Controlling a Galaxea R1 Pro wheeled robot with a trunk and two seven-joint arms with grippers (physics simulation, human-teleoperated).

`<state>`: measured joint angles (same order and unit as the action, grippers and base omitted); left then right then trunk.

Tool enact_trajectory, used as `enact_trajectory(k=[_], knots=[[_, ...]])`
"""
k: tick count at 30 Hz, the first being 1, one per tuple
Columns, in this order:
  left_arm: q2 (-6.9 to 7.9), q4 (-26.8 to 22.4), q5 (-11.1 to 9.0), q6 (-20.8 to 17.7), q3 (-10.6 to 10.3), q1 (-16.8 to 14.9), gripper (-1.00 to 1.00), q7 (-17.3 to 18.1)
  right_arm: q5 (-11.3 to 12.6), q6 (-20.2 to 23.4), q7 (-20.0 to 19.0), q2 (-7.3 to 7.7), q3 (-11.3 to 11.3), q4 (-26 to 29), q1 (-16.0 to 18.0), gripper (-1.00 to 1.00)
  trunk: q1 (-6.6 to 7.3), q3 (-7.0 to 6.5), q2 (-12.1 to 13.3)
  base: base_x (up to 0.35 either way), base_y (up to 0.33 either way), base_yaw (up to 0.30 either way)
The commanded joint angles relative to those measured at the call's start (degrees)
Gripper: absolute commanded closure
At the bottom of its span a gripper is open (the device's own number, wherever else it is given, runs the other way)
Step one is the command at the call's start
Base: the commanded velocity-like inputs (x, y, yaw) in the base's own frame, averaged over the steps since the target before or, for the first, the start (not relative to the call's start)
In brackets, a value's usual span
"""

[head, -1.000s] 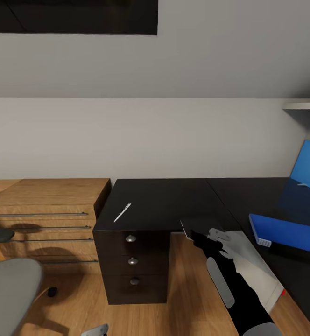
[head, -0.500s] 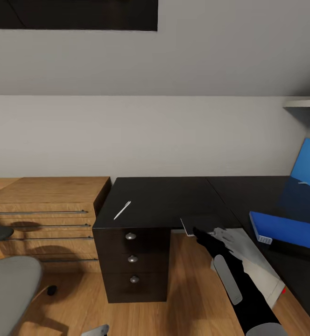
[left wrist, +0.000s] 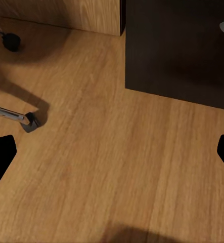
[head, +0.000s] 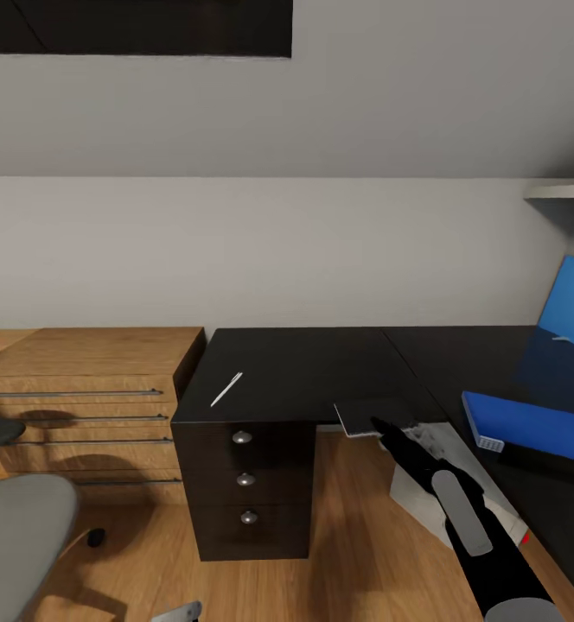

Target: In the bedroom, organize the workspace by keeping the computer under the desk, ensuring the monitor is on the desk, placing the keyboard on the desk next to the monitor, placing the mouse on the desk next to the keyboard, moving the folder from the swivel chair onto the desk next to the mouse, stacking the notebook on top of the folder with the pen on top of the notebook, and positioning the swivel chair next to the desk.

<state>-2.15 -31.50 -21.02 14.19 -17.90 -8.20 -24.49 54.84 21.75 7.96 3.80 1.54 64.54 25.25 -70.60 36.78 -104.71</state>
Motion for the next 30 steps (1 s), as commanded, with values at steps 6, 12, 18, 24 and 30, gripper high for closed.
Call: enact_trajectory(k=[6, 12, 18, 24, 30], knots=[[0.05, 0.0, -0.5, 0.5, -0.5, -0.1, -1.0, -0.3, 9.7, 2.2, 0.4, 2.09, 0.1, -1.8, 0.0, -1.0, 0.01, 0.06, 0.0, 0.0, 0.0, 0.0], [-0.21, -0.1, -0.5, 0.6, -0.7, -0.1, -1.0, -0.4, 16.4, 6.2, 0.4, 2.51, 0.2, -3.5, 0.0, -1.0, -0.87, 0.78, -1.6, 0.0, 0.0, 0.0], [-0.21, -0.1, -0.5, 0.4, -0.7, -0.1, -1.0, -0.3, 16.8, 6.4, 0.4, 2.52, 0.2, -3.5, 0.0, -1.0, -1.31, 1.14, -2.4, 0.0, 0.0, 0.0], [-0.11, 0.0, -0.6, 0.5, -0.6, -0.1, -1.0, -0.1, 16.8, 6.4, 0.3, 2.53, 0.2, -3.5, 0.0, -1.0, -1.31, 1.14, -2.4, 0.0, 0.0, 0.0], [-0.06, 0.0, -0.5, 0.5, -0.6, -0.1, -1.0, -0.1, 16.8, 6.4, 0.2, 2.53, 0.1, -3.5, 0.0, -1.0, -1.31, 1.14, -2.4, 0.0, 0.0, 0.0]])
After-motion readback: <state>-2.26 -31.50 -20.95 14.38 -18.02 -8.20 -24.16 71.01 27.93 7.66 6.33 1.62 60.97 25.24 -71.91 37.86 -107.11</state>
